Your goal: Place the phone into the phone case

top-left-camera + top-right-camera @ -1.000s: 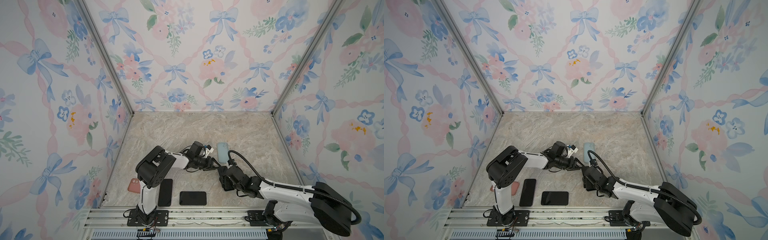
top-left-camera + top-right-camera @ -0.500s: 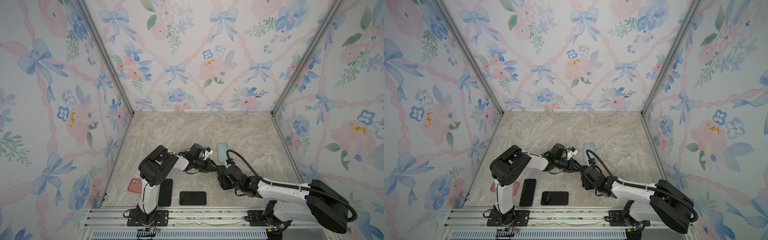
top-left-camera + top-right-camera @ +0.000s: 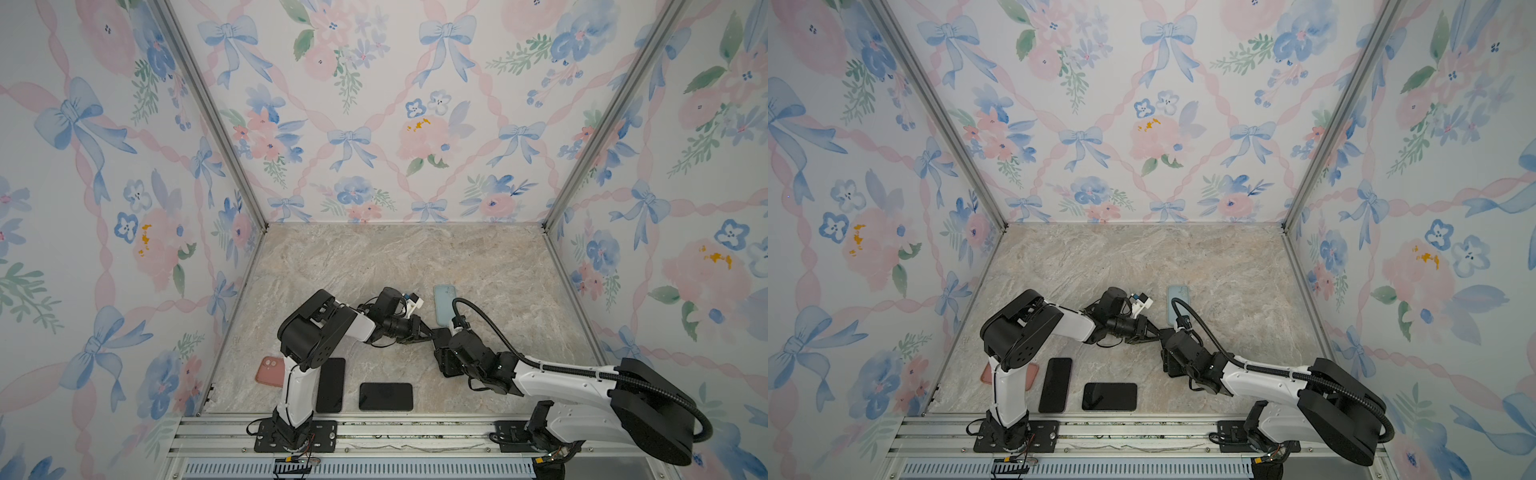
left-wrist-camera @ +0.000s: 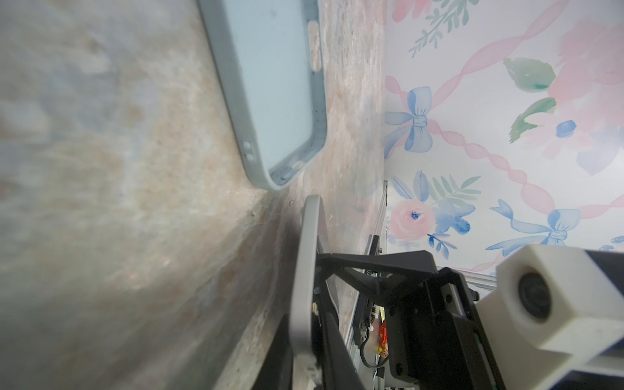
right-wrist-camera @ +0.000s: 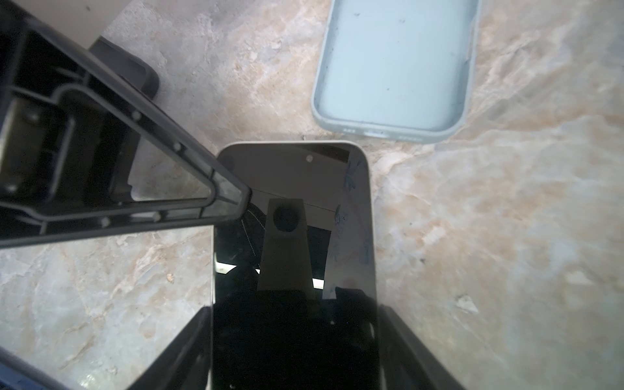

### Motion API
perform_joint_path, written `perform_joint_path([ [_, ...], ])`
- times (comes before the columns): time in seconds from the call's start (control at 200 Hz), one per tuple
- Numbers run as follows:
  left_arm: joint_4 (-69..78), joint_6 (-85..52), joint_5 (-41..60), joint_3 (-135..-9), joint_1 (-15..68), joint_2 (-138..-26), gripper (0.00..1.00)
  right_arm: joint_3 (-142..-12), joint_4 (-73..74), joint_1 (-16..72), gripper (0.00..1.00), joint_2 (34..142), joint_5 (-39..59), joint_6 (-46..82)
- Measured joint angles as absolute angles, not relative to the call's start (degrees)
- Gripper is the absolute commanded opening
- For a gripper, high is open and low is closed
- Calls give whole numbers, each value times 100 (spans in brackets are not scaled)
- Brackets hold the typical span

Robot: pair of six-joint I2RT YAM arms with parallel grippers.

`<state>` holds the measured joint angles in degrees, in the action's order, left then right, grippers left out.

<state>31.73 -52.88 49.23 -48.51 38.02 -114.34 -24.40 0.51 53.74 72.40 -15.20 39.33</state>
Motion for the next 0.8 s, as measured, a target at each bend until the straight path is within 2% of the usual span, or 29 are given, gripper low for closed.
perform_joint_path([
  [0.17,3282,-5391,4984,-4812,3782,-11437,9,-2475,5,5378,60,7240,-1533,3900],
  [0.275,3365,-5433,5026,-4794,3778,-11432,0,-2556,-152,5378,68,7229,-1546,3850],
  [0.56,3463,-5459,5033,-4737,3793,-11203,0,-2727,-845,5369,82,6499,-1575,3712],
  [0.795,3465,-5778,4860,-4661,3767,-10960,0,-3039,-1450,4991,84,5559,-1573,3527],
])
